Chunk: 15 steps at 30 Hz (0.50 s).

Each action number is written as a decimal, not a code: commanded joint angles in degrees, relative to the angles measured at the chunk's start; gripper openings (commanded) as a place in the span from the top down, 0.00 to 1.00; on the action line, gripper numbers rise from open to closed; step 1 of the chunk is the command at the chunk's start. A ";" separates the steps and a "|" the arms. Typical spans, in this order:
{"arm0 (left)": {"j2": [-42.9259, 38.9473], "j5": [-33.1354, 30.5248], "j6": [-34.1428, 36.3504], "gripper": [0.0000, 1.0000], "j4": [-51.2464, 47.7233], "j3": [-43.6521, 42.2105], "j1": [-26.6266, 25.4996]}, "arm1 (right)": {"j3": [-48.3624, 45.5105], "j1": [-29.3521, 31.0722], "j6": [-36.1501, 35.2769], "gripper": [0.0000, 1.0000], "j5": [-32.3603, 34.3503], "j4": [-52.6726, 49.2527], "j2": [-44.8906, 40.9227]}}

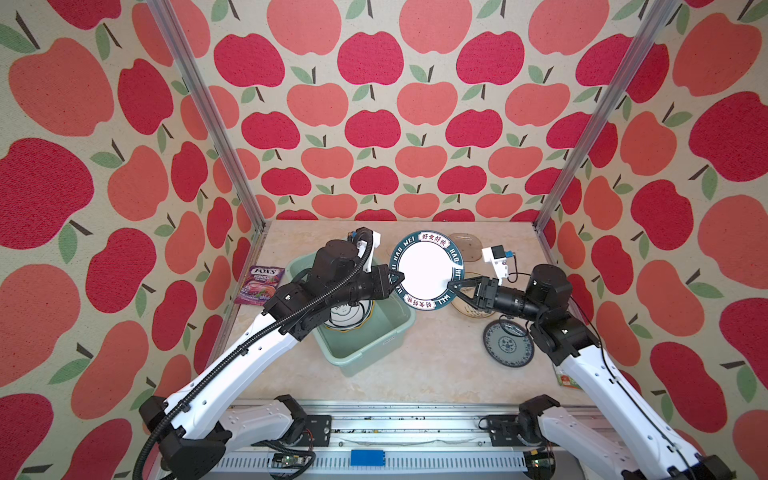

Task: Place the plates into the plastic bin on the countertop

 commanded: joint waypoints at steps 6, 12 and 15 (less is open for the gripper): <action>0.71 3.83 -1.57 1.00 -4.68 2.55 -1.23 | 2.64 -0.08 -8.24 0.58 -5.14 5.23 1.64; 0.95 3.95 -2.09 1.00 -6.85 2.73 -1.39 | 0.81 -1.00 -6.42 0.65 -4.46 9.84 1.44; 0.96 4.10 -2.40 1.00 -6.78 2.49 -1.34 | 0.57 -1.05 -5.37 0.77 -4.93 10.90 1.75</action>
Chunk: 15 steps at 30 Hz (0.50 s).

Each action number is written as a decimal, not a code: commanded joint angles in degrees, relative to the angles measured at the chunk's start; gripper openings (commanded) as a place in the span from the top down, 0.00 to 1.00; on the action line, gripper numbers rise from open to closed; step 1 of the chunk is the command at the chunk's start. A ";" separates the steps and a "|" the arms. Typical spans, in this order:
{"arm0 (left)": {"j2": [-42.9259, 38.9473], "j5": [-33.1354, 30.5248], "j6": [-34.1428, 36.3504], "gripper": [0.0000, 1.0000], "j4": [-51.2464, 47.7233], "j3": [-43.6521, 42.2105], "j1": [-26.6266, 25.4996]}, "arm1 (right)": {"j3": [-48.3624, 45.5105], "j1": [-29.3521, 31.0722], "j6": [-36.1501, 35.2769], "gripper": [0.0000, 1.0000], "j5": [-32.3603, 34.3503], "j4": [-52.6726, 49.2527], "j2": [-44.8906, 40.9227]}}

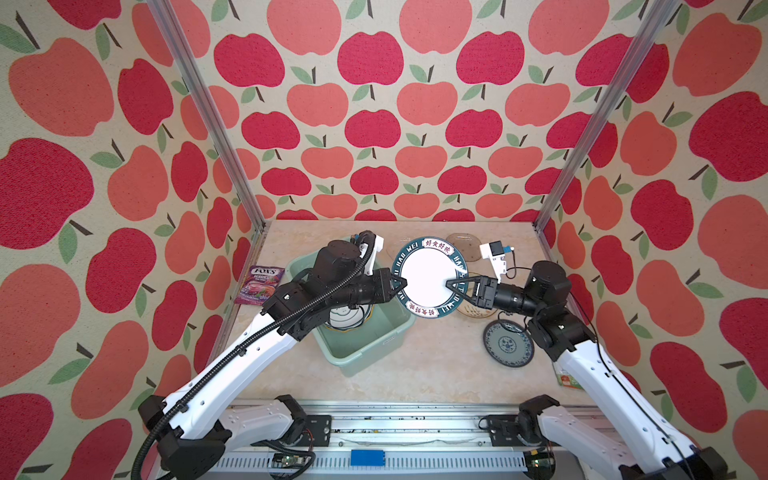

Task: Place the plates into the plastic bin on the countertop

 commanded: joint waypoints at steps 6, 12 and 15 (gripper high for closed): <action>1.81 2.05 -0.12 1.00 -3.04 0.77 -0.51 | -0.30 -0.04 0.46 0.93 -1.89 6.98 -0.43; 1.40 0.16 0.05 0.86 -1.20 0.17 -0.31 | 0.13 -0.06 0.68 1.00 -0.93 6.69 -0.13; -0.71 -3.29 1.02 0.65 0.43 -1.07 -0.35 | 1.86 -0.08 -0.61 1.00 0.61 3.19 0.56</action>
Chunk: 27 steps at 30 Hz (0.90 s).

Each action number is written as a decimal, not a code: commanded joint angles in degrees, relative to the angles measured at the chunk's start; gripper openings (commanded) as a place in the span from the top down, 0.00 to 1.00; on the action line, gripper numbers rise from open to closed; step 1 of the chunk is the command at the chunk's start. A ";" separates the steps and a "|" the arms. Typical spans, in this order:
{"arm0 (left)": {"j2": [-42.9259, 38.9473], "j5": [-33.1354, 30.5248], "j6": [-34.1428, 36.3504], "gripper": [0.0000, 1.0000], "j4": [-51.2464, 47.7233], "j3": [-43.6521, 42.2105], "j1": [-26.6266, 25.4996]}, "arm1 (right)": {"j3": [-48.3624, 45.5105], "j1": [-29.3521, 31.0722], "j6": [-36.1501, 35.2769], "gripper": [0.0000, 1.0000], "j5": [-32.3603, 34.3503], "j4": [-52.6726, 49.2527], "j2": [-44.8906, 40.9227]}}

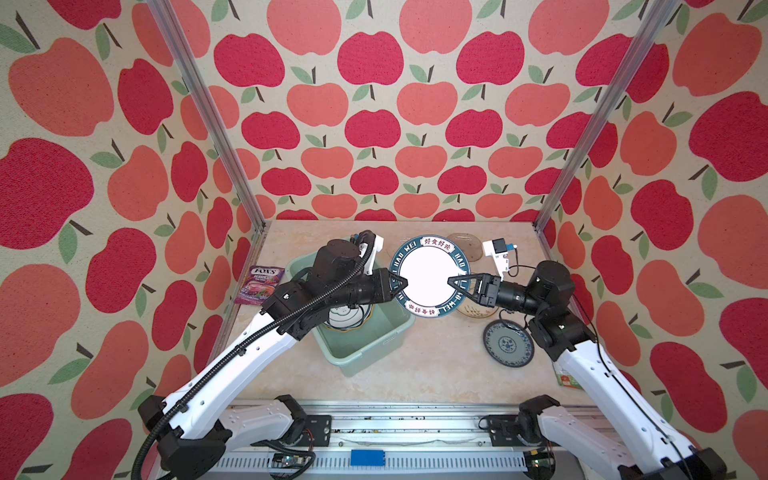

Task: Place the plates into the plastic bin on the countertop

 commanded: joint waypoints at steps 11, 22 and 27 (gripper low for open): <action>-15.85 -21.60 12.74 0.11 5.87 -8.81 -0.20 | 14.35 1.90 -11.04 1.00 8.50 -18.14 7.80; -25.76 -34.29 25.15 0.01 4.74 -14.15 0.11 | 40.20 12.91 -25.97 1.00 23.52 -39.93 29.74; -28.51 -36.80 26.60 0.01 6.49 -17.63 0.15 | 51.41 17.29 -29.63 1.00 28.27 -46.90 40.54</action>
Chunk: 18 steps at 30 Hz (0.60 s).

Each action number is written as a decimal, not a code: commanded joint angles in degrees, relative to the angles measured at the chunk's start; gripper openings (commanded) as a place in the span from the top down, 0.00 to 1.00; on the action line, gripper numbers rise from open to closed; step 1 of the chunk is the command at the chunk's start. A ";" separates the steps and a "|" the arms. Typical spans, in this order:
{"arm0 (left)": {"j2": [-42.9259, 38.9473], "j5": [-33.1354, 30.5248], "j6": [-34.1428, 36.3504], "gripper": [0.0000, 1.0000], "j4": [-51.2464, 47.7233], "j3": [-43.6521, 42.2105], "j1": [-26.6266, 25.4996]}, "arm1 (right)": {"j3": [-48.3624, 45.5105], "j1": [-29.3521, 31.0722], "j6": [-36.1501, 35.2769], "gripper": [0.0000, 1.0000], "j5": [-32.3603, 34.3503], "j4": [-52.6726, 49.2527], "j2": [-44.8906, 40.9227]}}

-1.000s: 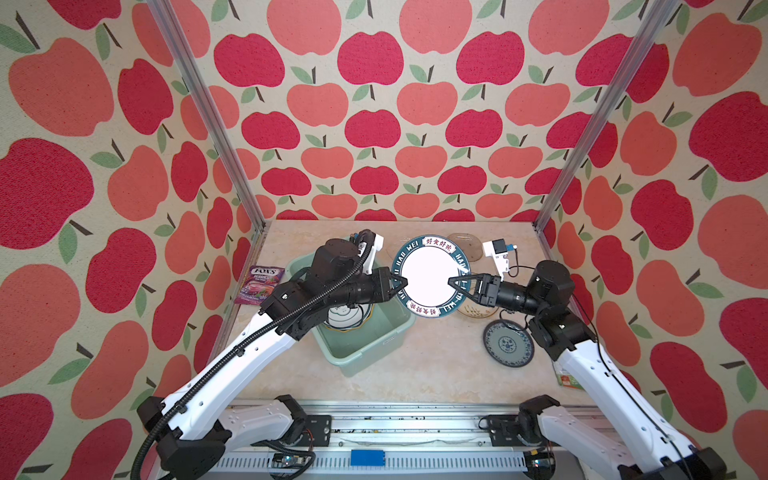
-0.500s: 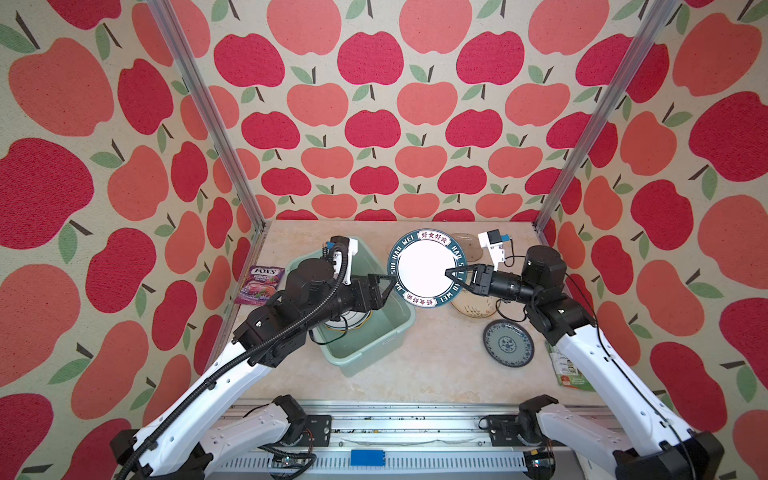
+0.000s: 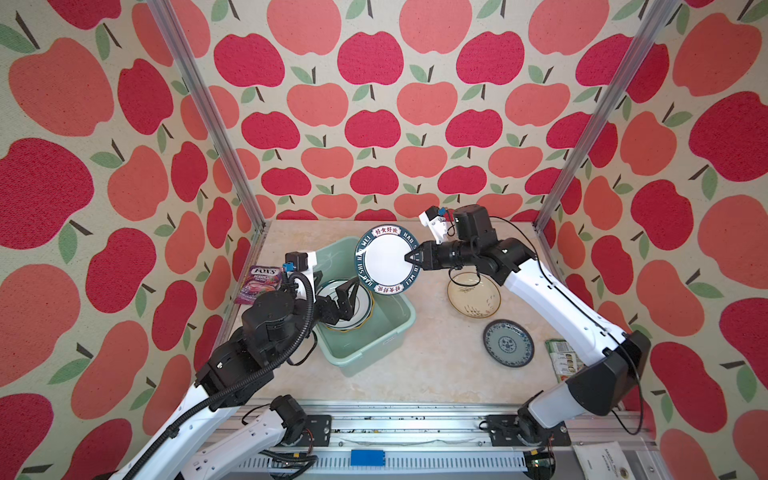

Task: Place the plates into the plastic bin on the countertop
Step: 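Carry the green-rimmed plate over the bin with the right gripper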

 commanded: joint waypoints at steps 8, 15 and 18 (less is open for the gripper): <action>-3.43 -7.70 6.87 0.01 2.27 -4.95 0.38 | 21.51 8.46 -8.79 1.00 13.82 -16.71 18.49; -6.36 -11.64 10.28 0.01 7.24 -9.64 0.69 | 30.87 12.54 -9.11 1.00 17.22 -19.76 29.38; -6.81 -11.97 11.35 0.01 7.89 -10.87 1.08 | 33.66 13.18 -8.44 1.00 16.44 -19.84 32.95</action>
